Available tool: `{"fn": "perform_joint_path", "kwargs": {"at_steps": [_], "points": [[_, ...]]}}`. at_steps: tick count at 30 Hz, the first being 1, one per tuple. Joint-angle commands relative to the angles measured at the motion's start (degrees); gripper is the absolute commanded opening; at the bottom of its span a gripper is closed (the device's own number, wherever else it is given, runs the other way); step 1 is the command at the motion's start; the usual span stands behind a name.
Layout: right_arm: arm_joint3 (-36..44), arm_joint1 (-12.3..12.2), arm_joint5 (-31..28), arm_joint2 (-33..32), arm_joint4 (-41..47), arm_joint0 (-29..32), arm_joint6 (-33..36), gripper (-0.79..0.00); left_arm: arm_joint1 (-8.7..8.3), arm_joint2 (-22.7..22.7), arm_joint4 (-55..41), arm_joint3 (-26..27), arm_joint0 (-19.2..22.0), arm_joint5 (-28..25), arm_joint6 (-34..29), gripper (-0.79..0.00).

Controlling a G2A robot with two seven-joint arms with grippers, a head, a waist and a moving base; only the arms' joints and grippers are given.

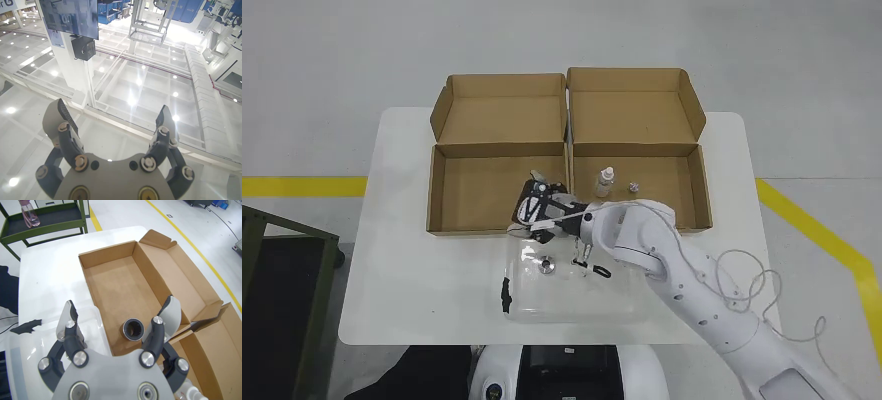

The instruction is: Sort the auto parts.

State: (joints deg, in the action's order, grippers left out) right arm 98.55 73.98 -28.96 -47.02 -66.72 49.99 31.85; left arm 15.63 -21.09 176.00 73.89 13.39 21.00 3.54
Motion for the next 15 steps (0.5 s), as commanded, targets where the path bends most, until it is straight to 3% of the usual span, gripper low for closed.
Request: {"fn": "perform_joint_path", "kwargs": {"at_steps": [1,6,15], "points": [[2.0,-0.6,-1.8,-0.8,-1.0,2.3,-0.6,-0.04,0.0,0.0,0.0,0.0,0.0,0.0,0.0,0.0],[6.2,-1.9,-7.3,-1.4,-6.1,7.3,-1.6,-0.031,0.0,0.0,0.0,0.0,0.0,0.0,0.0,0.0],[8.4,-3.8,-12.0,-3.4,-12.0,14.7,-3.2,-0.105,0.0,0.0,0.0,0.0,0.0,0.0,0.0,0.0]]}}
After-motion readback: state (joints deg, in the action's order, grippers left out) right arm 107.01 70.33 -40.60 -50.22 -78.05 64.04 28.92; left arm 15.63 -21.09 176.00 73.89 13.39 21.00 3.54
